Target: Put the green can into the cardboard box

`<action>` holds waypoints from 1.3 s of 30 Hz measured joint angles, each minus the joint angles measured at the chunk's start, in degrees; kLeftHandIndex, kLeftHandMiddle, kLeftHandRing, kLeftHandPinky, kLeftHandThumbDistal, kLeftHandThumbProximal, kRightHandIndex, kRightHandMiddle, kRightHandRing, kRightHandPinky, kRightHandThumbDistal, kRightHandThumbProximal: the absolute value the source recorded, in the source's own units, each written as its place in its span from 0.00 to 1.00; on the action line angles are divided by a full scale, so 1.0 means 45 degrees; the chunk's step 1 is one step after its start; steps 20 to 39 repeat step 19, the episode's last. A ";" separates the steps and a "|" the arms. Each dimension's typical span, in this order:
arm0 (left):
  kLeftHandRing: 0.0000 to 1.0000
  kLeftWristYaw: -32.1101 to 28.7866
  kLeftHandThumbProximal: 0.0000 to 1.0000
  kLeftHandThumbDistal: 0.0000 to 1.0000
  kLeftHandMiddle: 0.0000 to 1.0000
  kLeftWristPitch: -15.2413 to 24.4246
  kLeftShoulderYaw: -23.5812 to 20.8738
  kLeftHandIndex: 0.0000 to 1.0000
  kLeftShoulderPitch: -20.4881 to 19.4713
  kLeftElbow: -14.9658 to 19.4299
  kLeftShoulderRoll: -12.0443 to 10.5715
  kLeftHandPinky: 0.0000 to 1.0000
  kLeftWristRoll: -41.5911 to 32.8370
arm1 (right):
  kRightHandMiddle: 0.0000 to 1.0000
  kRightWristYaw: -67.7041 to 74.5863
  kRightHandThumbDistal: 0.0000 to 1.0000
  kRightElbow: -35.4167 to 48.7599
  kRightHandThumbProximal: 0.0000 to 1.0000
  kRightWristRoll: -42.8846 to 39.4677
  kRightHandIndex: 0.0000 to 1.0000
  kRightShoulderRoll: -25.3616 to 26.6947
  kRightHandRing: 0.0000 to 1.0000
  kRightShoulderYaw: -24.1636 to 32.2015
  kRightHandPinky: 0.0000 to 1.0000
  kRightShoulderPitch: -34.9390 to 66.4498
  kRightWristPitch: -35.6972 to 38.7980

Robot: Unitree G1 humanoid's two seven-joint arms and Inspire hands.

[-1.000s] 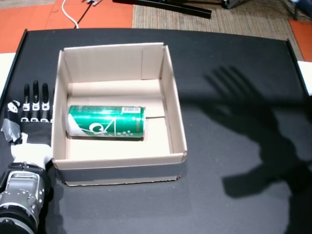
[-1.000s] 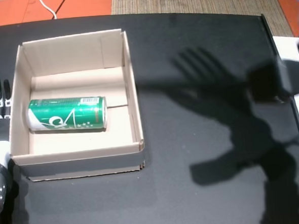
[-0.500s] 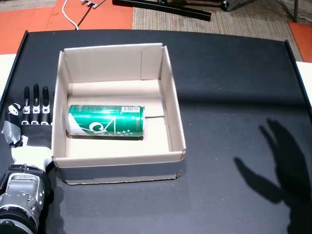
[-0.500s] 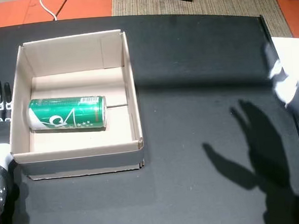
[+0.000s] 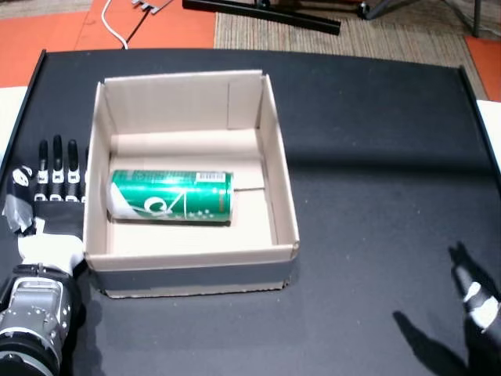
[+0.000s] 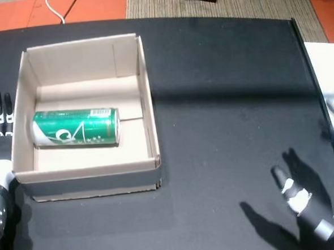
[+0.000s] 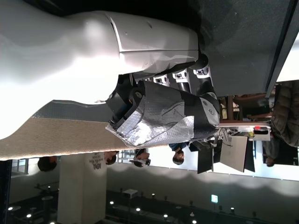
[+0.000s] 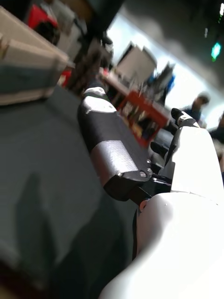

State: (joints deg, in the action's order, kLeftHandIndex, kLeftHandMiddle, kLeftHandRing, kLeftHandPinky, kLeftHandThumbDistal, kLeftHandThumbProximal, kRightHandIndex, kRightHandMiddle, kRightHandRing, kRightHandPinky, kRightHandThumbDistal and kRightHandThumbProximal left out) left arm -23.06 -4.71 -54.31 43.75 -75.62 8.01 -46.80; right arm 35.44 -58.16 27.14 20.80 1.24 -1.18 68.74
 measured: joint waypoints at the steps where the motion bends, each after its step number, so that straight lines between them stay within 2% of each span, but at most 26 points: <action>1: 0.62 0.0001 0.52 0.00 0.53 -0.0007 -0.0006 0.50 0.0000 -0.0001 0.0010 0.71 0.0000 | 0.86 0.0285 0.95 -0.0357 0.56 0.0128 0.73 -0.0159 0.91 -0.0075 1.00 -0.0059 0.0061; 2: 0.62 0.0002 0.52 0.00 0.53 -0.0014 -0.0007 0.51 0.0000 -0.0003 0.0026 0.71 0.0000 | 0.87 0.0511 0.95 -0.0780 0.54 0.0179 0.73 -0.0329 0.93 -0.0136 1.00 -0.0197 0.0125; 3: 0.63 0.0003 0.54 0.00 0.53 -0.0025 -0.0002 0.51 -0.0002 -0.0009 0.0033 0.73 0.0000 | 0.88 0.0570 0.87 -0.1171 0.44 0.0160 0.75 -0.0496 0.94 -0.0166 1.00 -0.0341 0.0197; 4: 0.64 -0.0004 0.55 0.00 0.54 -0.0034 0.0015 0.52 -0.0010 -0.0015 0.0041 0.74 0.0002 | 0.88 0.0310 0.76 -0.1643 0.29 -0.0036 0.75 -0.0660 0.94 -0.0182 1.00 -0.0523 0.0283; 5: 0.65 -0.0029 0.55 0.00 0.54 -0.0034 0.0044 0.52 -0.0019 -0.0021 0.0052 0.76 0.0008 | 0.89 -0.0125 0.74 -0.2054 0.13 -0.0370 0.77 -0.0828 0.94 -0.0179 1.00 -0.0679 0.0319; 6: 0.67 -0.0075 0.55 0.00 0.55 -0.0034 0.0067 0.53 -0.0027 -0.0029 0.0061 0.78 0.0010 | 0.89 -0.0993 0.84 -0.2444 0.15 -0.1005 0.78 -0.1056 0.94 -0.0093 1.00 -0.0828 0.0316; 7: 0.68 -0.0114 0.55 0.00 0.55 -0.0035 0.0081 0.54 -0.0033 -0.0034 0.0065 0.79 0.0010 | 0.88 -0.1956 0.93 -0.2724 0.31 -0.1730 0.79 -0.1325 0.93 0.0058 1.00 -0.0918 0.0282; 8: 0.68 -0.0143 0.54 0.00 0.57 -0.0035 0.0081 0.55 -0.0045 -0.0036 0.0089 0.78 0.0010 | 0.88 -0.2925 0.98 -0.2854 0.38 -0.2587 0.79 -0.1646 0.93 0.0314 1.00 -0.0978 0.0342; 11: 0.66 -0.0140 0.52 0.00 0.55 -0.0108 0.0058 0.54 -0.0047 -0.0074 0.0149 0.78 0.0008 | 0.88 -0.4981 1.00 -0.3030 0.45 -0.4349 0.79 -0.2211 0.93 0.0981 1.00 -0.1170 0.0330; 12: 0.66 -0.0140 0.51 0.00 0.54 -0.0124 0.0058 0.54 -0.0051 -0.0089 0.0165 0.78 0.0009 | 0.88 -0.5452 1.00 -0.3065 0.41 -0.4711 0.80 -0.2308 0.93 0.1120 1.00 -0.1201 0.0274; 13: 0.65 -0.0139 0.51 0.00 0.54 -0.0126 0.0056 0.53 -0.0054 -0.0098 0.0180 0.78 0.0009 | 0.88 -0.6157 0.90 -0.3078 0.36 -0.5245 0.80 -0.2461 0.93 0.1383 1.00 -0.1239 0.0192; 14: 0.65 -0.0138 0.51 0.00 0.54 -0.0127 0.0056 0.53 -0.0057 -0.0101 0.0194 0.78 0.0009 | 0.88 -0.6719 0.92 -0.3078 0.37 -0.5721 0.80 -0.2619 0.93 0.1588 1.00 -0.1281 0.0125; 16: 0.67 -0.0137 0.51 0.00 0.56 -0.0128 0.0056 0.55 -0.0057 -0.0103 0.0213 0.79 0.0009 | 0.89 -0.7596 0.92 -0.3075 0.47 -0.6352 0.80 -0.2852 0.94 0.1913 1.00 -0.1314 0.0077; 17: 0.67 -0.0142 0.51 0.00 0.56 -0.0128 0.0056 0.56 -0.0062 -0.0104 0.0221 0.78 0.0009 | 0.88 -0.7916 0.98 -0.3079 0.50 -0.6524 0.80 -0.2902 0.94 0.2008 1.00 -0.1321 0.0064; 19: 0.66 -0.0147 0.50 0.00 0.55 -0.0127 0.0052 0.56 -0.0073 -0.0104 0.0256 0.77 0.0009 | 0.87 -0.8429 1.00 -0.3132 0.58 -0.6751 0.77 -0.2905 0.93 0.2126 1.00 -0.1372 -0.0022; 39: 0.66 -0.0147 0.50 0.00 0.55 -0.0127 0.0052 0.56 -0.0073 -0.0104 0.0256 0.77 0.0009 | 0.87 -0.8429 1.00 -0.3132 0.58 -0.6751 0.77 -0.2905 0.93 0.2126 1.00 -0.1372 -0.0022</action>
